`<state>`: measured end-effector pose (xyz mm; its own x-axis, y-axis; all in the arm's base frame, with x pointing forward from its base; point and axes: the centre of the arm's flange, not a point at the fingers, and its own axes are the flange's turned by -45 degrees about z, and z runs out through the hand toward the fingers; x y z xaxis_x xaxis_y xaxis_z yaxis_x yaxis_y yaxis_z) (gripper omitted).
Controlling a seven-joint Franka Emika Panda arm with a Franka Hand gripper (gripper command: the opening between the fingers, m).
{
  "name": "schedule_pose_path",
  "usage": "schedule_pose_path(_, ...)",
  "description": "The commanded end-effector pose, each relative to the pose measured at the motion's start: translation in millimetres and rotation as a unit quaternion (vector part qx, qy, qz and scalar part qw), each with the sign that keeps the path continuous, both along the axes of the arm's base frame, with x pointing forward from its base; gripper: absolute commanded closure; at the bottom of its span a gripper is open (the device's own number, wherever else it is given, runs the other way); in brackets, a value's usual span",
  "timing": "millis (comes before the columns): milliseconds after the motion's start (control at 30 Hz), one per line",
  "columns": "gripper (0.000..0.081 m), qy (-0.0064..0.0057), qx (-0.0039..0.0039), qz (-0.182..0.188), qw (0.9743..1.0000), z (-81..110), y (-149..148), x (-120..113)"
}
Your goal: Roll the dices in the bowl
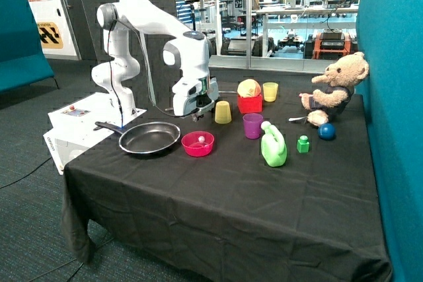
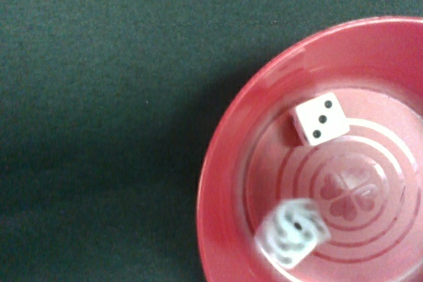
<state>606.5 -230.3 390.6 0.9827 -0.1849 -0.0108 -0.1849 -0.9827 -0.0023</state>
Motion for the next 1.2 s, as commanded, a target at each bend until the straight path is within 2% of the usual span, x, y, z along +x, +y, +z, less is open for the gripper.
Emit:
schedule_pose_path(0, 0.0153, -0.0051, -0.0021, 0.001, 1.0, -0.8, 0.2, -3.2)
schedule_pose_path(333, 0.0201, -0.0051, -0.00206, 0.01, 0.9999, 0.5, 4.2, -9.9)
schedule_pose_path(633, 0.0303, -0.0051, -0.00196, 0.03, 0.9995, 6.6, 17.0, -21.7)
schedule_pose_path(867, 0.0381, -0.0052, -0.00184, 0.052, 0.9986, 15.3, 35.7, -32.1)
schedule_pose_path(1167, 0.0412, -0.0052, -0.00166, 0.087, 0.9962, 27.4, 64.3, -43.8)
